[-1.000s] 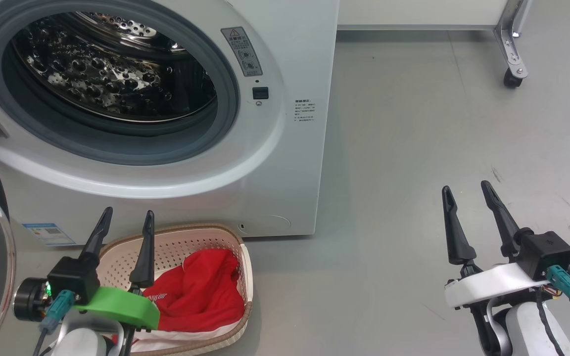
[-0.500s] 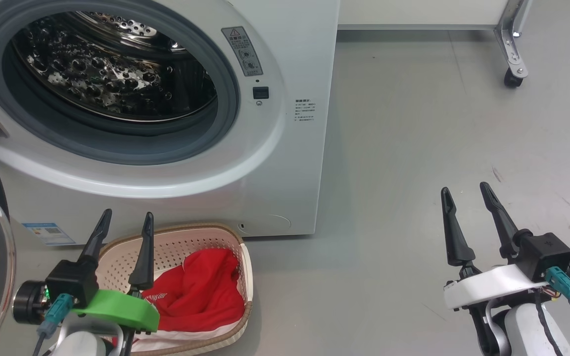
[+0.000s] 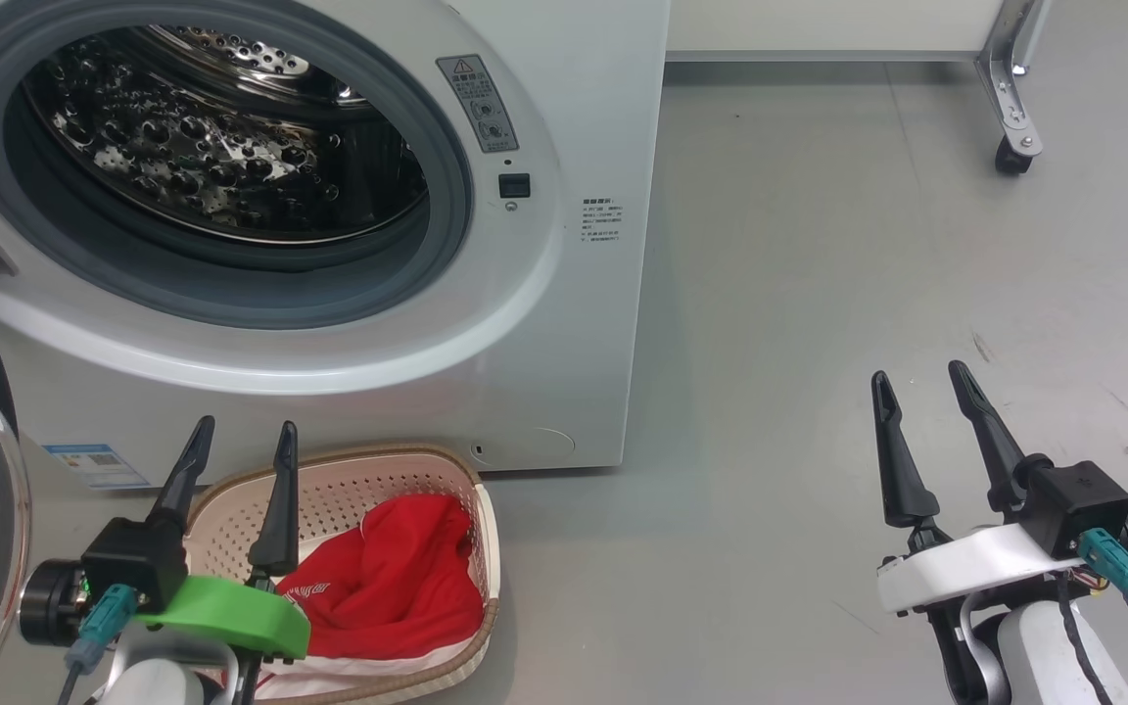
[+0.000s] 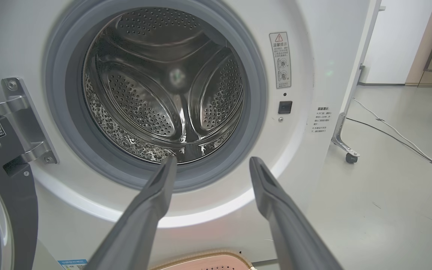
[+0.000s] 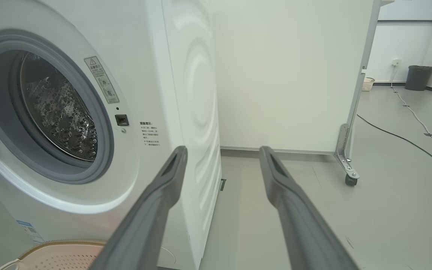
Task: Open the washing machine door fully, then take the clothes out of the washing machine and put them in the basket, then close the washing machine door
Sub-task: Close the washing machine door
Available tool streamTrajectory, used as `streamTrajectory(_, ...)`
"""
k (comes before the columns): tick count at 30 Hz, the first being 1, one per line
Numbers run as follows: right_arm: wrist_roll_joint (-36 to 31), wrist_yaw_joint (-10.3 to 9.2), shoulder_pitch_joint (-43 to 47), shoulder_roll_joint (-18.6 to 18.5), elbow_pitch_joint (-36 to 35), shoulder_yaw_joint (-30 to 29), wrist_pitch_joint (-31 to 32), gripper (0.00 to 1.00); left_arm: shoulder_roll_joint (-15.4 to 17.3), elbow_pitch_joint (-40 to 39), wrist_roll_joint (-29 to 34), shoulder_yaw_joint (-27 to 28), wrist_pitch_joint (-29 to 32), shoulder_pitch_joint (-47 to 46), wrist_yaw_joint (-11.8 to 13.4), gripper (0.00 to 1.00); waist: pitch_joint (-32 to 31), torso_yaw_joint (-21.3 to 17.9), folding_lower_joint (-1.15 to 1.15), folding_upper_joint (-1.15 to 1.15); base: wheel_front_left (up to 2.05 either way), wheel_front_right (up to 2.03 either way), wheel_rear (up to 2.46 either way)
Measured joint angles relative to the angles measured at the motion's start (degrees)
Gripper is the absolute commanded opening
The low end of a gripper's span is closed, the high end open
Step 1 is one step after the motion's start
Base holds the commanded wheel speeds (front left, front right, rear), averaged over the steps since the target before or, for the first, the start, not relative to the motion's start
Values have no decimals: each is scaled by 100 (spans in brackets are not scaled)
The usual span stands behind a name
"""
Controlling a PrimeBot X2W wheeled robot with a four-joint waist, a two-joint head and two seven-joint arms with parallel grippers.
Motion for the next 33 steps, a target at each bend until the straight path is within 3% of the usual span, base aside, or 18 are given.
streamTrajectory(33, -1, 8, 27, 12, 8, 7, 0, 100, -25, 74, -48, 32, 0, 63, -105, 100, 68, -22, 0, 0, -7, 7, 0)
